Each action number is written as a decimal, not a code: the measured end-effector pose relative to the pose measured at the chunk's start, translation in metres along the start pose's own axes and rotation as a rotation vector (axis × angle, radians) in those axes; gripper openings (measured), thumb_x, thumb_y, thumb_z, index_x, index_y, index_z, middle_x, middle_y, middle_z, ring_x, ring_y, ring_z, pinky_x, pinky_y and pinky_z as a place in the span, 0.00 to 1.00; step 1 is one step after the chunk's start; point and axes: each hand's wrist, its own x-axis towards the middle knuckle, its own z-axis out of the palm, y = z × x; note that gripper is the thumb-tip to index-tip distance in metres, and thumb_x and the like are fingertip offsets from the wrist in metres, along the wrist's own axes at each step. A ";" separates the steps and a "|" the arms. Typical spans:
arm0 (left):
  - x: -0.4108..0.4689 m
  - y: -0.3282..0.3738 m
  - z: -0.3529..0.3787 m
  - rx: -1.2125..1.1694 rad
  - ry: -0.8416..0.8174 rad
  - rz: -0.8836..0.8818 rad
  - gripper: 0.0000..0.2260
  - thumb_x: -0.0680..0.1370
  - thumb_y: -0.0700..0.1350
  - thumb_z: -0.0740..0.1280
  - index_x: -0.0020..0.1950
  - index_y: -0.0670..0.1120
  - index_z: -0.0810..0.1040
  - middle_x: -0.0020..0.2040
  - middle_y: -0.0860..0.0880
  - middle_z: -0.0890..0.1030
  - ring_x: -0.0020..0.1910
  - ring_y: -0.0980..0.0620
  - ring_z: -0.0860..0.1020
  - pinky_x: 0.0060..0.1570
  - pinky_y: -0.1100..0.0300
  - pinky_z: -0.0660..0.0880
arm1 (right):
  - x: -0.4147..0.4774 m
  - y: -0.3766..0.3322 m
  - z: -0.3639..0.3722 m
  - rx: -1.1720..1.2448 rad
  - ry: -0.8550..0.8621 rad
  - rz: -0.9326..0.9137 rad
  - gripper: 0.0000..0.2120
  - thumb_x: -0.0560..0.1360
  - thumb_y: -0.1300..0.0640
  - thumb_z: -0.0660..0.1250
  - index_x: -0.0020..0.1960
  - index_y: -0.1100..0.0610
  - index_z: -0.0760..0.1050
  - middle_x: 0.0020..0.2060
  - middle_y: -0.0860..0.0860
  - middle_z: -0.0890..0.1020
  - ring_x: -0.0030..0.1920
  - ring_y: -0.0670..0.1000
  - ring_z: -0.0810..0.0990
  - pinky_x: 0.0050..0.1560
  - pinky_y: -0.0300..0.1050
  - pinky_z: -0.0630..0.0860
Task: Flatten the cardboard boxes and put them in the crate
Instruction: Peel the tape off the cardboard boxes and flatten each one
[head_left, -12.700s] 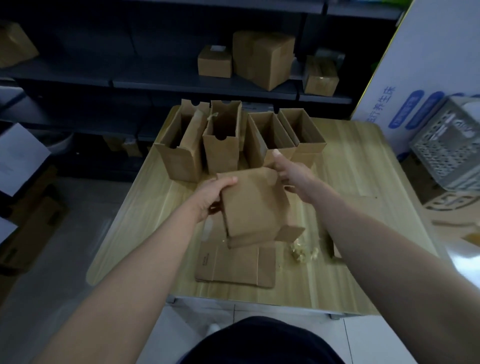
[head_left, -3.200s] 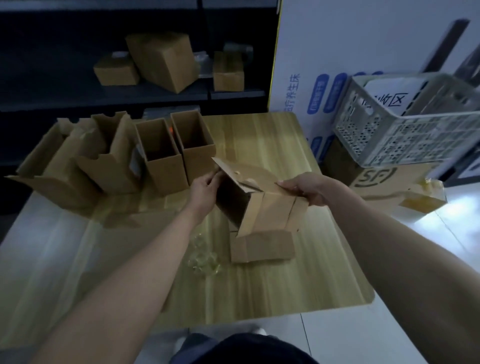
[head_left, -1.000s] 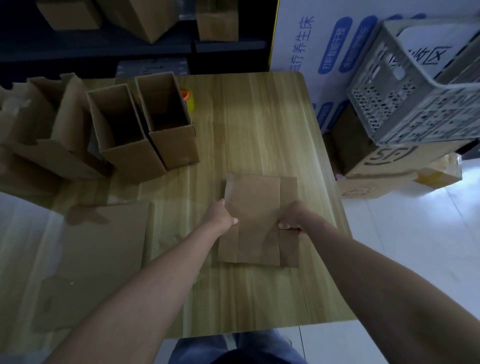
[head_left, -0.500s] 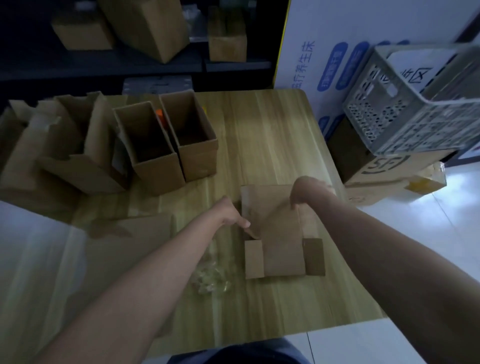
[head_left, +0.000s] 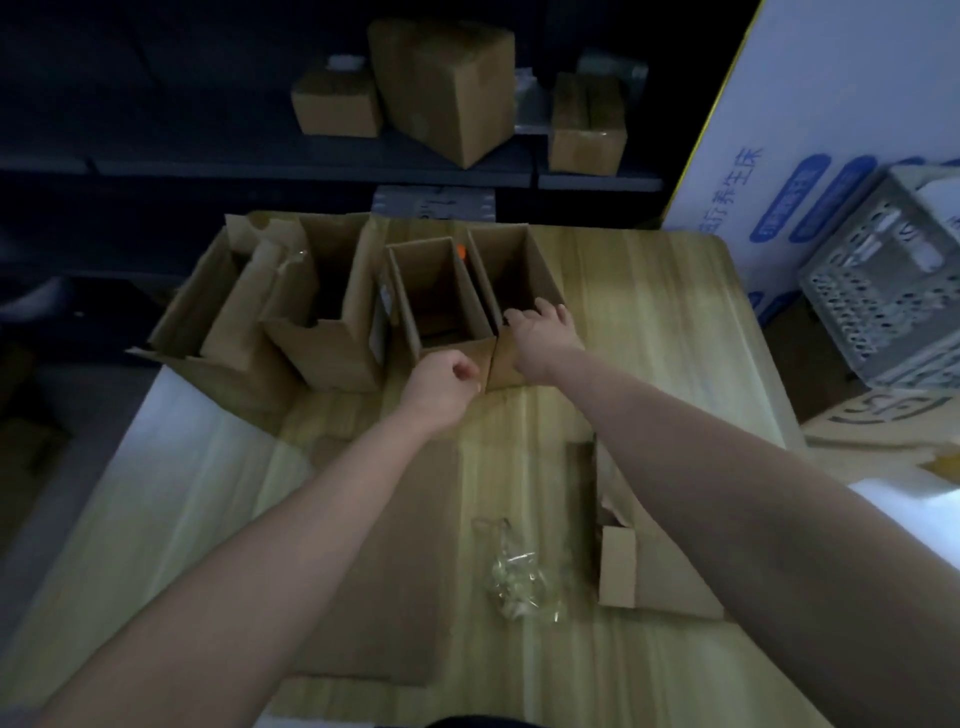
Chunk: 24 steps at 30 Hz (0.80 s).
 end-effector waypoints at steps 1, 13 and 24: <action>-0.002 -0.004 -0.006 0.000 -0.011 0.010 0.09 0.76 0.40 0.67 0.55 0.45 0.80 0.54 0.48 0.79 0.54 0.51 0.76 0.54 0.59 0.72 | 0.003 -0.001 0.001 -0.054 0.018 0.031 0.24 0.74 0.64 0.62 0.69 0.56 0.65 0.65 0.57 0.73 0.71 0.59 0.62 0.74 0.58 0.50; 0.011 0.037 -0.007 -0.254 0.091 0.189 0.12 0.75 0.35 0.67 0.58 0.42 0.76 0.51 0.49 0.77 0.51 0.51 0.77 0.54 0.63 0.73 | -0.018 0.047 -0.086 0.466 0.438 0.253 0.14 0.76 0.58 0.62 0.60 0.61 0.74 0.54 0.60 0.80 0.55 0.61 0.77 0.46 0.43 0.70; -0.005 0.081 0.005 -0.063 0.164 0.446 0.15 0.74 0.47 0.70 0.60 0.48 0.77 0.60 0.51 0.72 0.61 0.51 0.65 0.62 0.60 0.63 | -0.075 0.097 -0.107 0.872 0.512 0.550 0.15 0.76 0.55 0.63 0.52 0.68 0.76 0.40 0.57 0.79 0.39 0.55 0.77 0.34 0.43 0.68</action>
